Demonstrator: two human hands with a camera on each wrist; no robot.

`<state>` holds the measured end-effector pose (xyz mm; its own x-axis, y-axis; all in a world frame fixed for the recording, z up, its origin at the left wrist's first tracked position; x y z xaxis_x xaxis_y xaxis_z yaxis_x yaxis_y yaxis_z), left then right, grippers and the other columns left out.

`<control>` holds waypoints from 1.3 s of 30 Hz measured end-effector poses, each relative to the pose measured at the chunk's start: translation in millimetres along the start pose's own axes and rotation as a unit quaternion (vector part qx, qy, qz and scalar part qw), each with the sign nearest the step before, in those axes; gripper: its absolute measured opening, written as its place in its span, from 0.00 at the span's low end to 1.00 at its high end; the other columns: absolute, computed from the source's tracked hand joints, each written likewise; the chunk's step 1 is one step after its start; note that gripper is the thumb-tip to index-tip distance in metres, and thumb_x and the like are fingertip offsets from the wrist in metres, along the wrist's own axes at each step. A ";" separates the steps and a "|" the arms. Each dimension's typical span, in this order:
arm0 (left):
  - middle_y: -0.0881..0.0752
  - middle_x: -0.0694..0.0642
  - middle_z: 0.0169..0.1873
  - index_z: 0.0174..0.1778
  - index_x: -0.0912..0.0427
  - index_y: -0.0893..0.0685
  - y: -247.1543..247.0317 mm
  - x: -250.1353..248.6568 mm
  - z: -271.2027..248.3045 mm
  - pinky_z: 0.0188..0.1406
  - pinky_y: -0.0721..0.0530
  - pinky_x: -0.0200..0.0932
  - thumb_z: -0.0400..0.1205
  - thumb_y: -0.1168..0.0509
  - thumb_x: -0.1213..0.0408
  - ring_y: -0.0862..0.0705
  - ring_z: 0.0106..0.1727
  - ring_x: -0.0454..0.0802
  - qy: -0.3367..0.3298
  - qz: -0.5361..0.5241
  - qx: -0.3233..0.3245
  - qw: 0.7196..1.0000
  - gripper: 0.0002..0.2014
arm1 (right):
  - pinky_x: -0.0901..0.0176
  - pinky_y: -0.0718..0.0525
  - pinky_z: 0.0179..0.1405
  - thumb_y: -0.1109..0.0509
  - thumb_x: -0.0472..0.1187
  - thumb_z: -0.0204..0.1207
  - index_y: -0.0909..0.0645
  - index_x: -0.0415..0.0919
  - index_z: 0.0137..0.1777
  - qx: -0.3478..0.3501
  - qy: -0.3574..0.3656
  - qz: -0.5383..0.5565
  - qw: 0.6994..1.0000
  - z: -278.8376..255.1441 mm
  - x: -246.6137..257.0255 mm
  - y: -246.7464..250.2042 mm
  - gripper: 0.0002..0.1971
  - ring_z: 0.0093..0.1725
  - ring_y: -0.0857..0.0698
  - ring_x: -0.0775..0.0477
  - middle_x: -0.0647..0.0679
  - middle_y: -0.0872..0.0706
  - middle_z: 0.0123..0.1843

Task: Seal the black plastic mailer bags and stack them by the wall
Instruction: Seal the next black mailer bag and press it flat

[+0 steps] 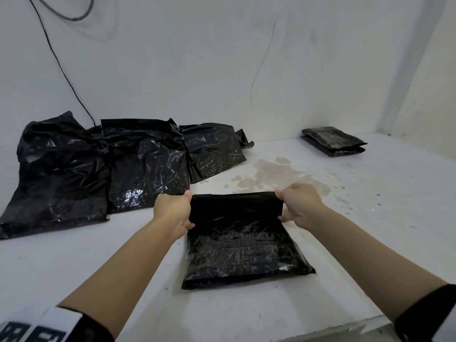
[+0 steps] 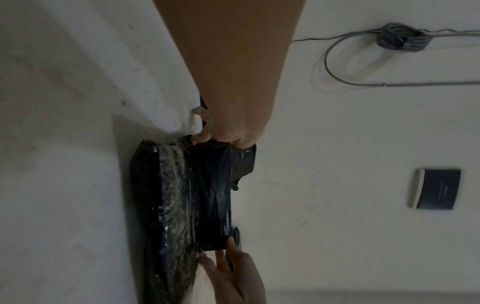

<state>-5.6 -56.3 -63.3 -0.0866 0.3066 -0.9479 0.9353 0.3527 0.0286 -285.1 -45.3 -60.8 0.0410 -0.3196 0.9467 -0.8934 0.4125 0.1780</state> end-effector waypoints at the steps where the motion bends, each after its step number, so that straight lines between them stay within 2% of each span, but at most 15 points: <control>1: 0.25 0.55 0.47 0.58 0.71 0.25 0.3 1.4 0.6 0.58 0.18 0.65 0.86 0.38 0.66 0.23 0.52 0.62 -0.003 0.000 -0.003 1.000 0.11 | 0.44 0.17 0.41 0.34 0.29 0.79 0.31 0.36 0.32 -0.008 0.009 -0.007 1.000 -0.6 -1.3 1.1 0.14 0.31 0.29 0.42 0.42 0.30 0.32; 5: 0.27 0.55 0.36 0.41 0.68 0.26 3.9 1.7 -0.2 0.56 0.16 0.65 0.86 0.39 0.64 0.23 0.47 0.60 -0.009 0.009 -0.019 1.000 0.11 | 0.42 0.14 0.45 0.33 0.34 0.80 0.30 0.36 0.34 -0.002 0.030 -0.020 0.999 -2.5 -2.3 0.7 0.14 0.31 0.28 0.44 0.42 0.28 0.33; 8: 0.25 0.56 0.37 0.50 0.72 0.22 3.0 1.0 -1.0 0.55 0.15 0.63 0.86 0.38 0.64 0.21 0.46 0.60 -0.016 0.017 -0.010 1.000 0.11 | 0.44 0.15 0.43 0.35 0.31 0.80 0.30 0.36 0.36 0.002 0.043 -0.025 0.999 -0.8 -2.9 0.7 0.11 0.37 0.26 0.42 0.42 0.28 0.36; 11: 0.26 0.54 0.36 0.52 0.72 0.22 2.1 3.4 0.7 0.56 0.15 0.60 0.87 0.39 0.63 0.23 0.36 0.55 -0.018 0.011 0.010 1.000 0.12 | 0.48 0.20 0.37 0.39 0.27 0.78 0.28 0.35 0.41 0.009 0.047 -0.026 0.999 0.8 -4.6 0.0 0.06 0.39 0.27 0.42 0.42 0.29 0.38; 15: 0.22 0.58 0.57 0.62 0.71 0.26 -2.4 12.2 4.5 0.63 0.18 0.60 0.88 0.43 0.69 0.21 0.41 0.50 0.009 -0.025 0.075 0.997 0.11 | 0.50 0.18 0.36 0.42 0.24 0.74 0.27 0.32 0.37 0.038 0.028 0.012 0.999 1.7 -8.2 1.2 0.08 0.38 0.27 0.43 0.42 0.29 0.39; 17: 0.22 0.58 0.54 0.54 0.70 0.23 -5.7 15.3 4.3 0.63 0.18 0.55 0.88 0.45 0.71 0.22 0.42 0.46 0.010 -0.017 0.100 0.995 0.07 | 0.48 0.16 0.40 0.43 0.23 0.73 0.28 0.33 0.33 0.036 0.028 0.030 0.999 0.2 -9.0 3.7 0.10 0.38 0.27 0.43 0.42 0.29 0.39; 19: 0.24 0.57 0.42 0.41 0.67 0.22 -7.3 18.6 2.8 0.61 0.20 0.48 0.87 0.46 0.73 0.24 0.38 0.45 0.004 0.025 0.114 0.993 0.11 | 0.46 0.15 0.46 0.43 0.22 0.70 0.30 0.35 0.30 0.024 0.033 0.024 0.999 -0.9 -11.4 7.1 0.12 0.34 0.30 0.45 0.43 0.32 0.35; 21: 0.29 0.57 0.33 0.32 0.64 0.27 -7.9 18.0 -0.7 0.55 0.23 0.48 0.85 0.46 0.74 0.30 0.33 0.47 -0.022 0.097 0.130 0.986 0.14 | 0.50 0.23 0.43 0.43 0.22 0.67 0.32 0.35 0.27 0.013 0.046 -0.018 0.999 -4.7 -12.4 10.1 0.12 0.31 0.35 0.46 0.45 0.35 0.30; 25: 0.32 0.60 0.35 0.34 0.62 0.31 -13.7 15.6 -10.2 0.40 0.35 0.51 0.81 0.44 0.71 0.35 0.36 0.53 -0.082 0.260 0.168 0.947 0.09 | 0.52 0.42 0.28 0.41 0.25 0.64 0.38 0.38 0.23 0.020 0.115 -0.119 0.986 -13.6 -8.6 6.3 0.14 0.27 0.40 0.46 0.46 0.39 0.22; 27: 0.33 0.59 0.36 0.35 0.60 0.33 -13.6 13.5 -10.8 0.40 0.38 0.50 0.81 0.45 0.71 0.36 0.38 0.52 -0.126 0.332 0.178 0.918 0.09 | 0.51 0.39 0.25 0.40 0.26 0.66 0.35 0.33 0.22 0.018 0.144 -0.175 0.974 -18.5 -12.3 7.5 0.14 0.25 0.33 0.41 0.40 0.32 0.21; 29: 0.31 0.59 0.38 0.35 0.61 0.30 -13.7 12.0 -13.2 0.41 0.36 0.46 0.82 0.43 0.69 0.34 0.39 0.50 -0.168 0.376 0.191 0.891 0.09 | 0.43 0.25 0.31 0.38 0.27 0.68 0.28 0.23 0.24 0.008 0.161 -0.210 0.964 -19.7 -17.0 12.1 0.12 0.32 0.21 0.31 0.30 0.19 0.30; 31: 0.29 0.60 0.38 0.30 0.63 0.28 -15.2 11.4 -16.2 0.39 0.33 0.44 0.83 0.38 0.65 0.31 0.38 0.52 -0.203 0.413 0.204 0.864 0.14 | 0.42 0.27 0.29 0.39 0.27 0.69 0.32 0.28 0.22 -0.008 0.175 -0.200 0.964 -19.0 -14.3 21.0 0.14 0.26 0.28 0.37 0.35 0.25 0.23; 34: 0.25 0.57 0.47 0.32 0.66 0.23 -18.9 10.5 -18.2 0.44 0.23 0.45 0.83 0.35 0.58 0.22 0.42 0.54 -0.245 0.483 0.191 0.818 0.17 | 0.55 0.41 0.24 0.41 0.28 0.71 0.37 0.36 0.24 -0.027 0.226 -0.199 0.953 -26.3 9.2 22.7 0.15 0.27 0.38 0.46 0.42 0.35 0.24; 37: 0.29 0.52 0.52 0.34 0.60 0.25 -23.9 10.5 -18.9 0.38 0.27 0.35 0.83 0.35 0.53 0.24 0.40 0.44 -0.278 0.509 0.191 0.792 0.16 | 0.66 0.36 0.24 0.37 0.31 0.73 0.34 0.38 0.28 -0.032 0.352 -0.230 0.907 -50.0 40.6 9.2 0.14 0.28 0.33 0.48 0.46 0.29 0.28; 39: 0.30 0.50 0.52 0.34 0.55 0.28 -24.8 10.5 -19.8 0.34 0.32 0.26 0.82 0.35 0.52 0.27 0.38 0.39 -0.294 0.504 0.193 0.789 0.15 | 0.66 0.26 0.37 0.36 0.33 0.75 0.24 0.38 0.42 0.032 0.416 -0.308 0.855 -67.7 46.3 -18.3 0.02 0.40 0.22 0.48 0.46 0.20 0.41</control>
<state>-36.5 -44.3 -67.7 0.8359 -0.2436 -0.4918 0.4719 -0.1386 0.8707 -236.6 -9.9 -2.1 0.7931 0.2696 0.5462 -0.6089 0.3276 0.7225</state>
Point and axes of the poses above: each hand's wrist, its own z-axis towards the middle knuckle, its own y-axis out of the back of the hand, x = y × z, the point moved 10 cm from there along z, towards the middle knuckle
